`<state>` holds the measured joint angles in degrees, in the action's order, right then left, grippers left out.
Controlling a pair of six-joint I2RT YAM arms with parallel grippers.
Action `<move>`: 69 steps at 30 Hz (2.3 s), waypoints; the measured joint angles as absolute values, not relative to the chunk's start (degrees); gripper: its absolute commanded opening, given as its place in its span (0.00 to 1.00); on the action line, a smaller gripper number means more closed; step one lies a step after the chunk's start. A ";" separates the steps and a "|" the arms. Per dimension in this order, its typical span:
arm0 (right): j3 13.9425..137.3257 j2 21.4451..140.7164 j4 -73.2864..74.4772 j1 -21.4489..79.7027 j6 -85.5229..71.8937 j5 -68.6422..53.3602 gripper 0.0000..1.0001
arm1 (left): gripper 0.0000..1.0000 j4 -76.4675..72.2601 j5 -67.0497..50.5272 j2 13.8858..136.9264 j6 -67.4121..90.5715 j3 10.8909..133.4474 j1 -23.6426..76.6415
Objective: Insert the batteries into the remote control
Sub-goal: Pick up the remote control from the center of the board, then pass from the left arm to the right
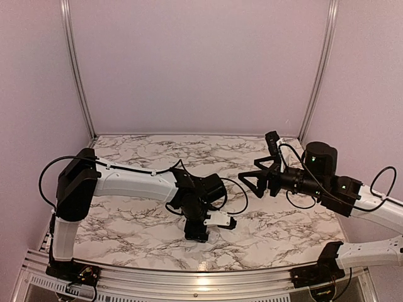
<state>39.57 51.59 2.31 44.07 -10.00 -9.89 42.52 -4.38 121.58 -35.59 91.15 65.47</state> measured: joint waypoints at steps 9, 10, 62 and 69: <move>39.57 51.57 2.68 44.07 -9.15 -11.31 0.99 | 0.57 47.72 -4.01 125.56 -38.59 95.70 65.47; 39.57 51.57 2.70 44.07 -9.10 -11.31 0.99 | 0.54 48.01 -4.01 125.69 -38.87 95.92 65.47; 45.21 66.37 -9.65 49.06 -4.23 -39.86 0.66 | 0.35 -20.53 -38.35 86.13 -3.14 55.64 56.45; 45.52 67.53 -10.74 49.23 -4.36 -40.75 0.55 | 0.35 -22.09 -38.76 86.54 -1.93 55.59 56.40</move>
<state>45.52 67.53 -10.74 49.23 -4.36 -40.75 -22.09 -38.76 86.54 -1.93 55.59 56.40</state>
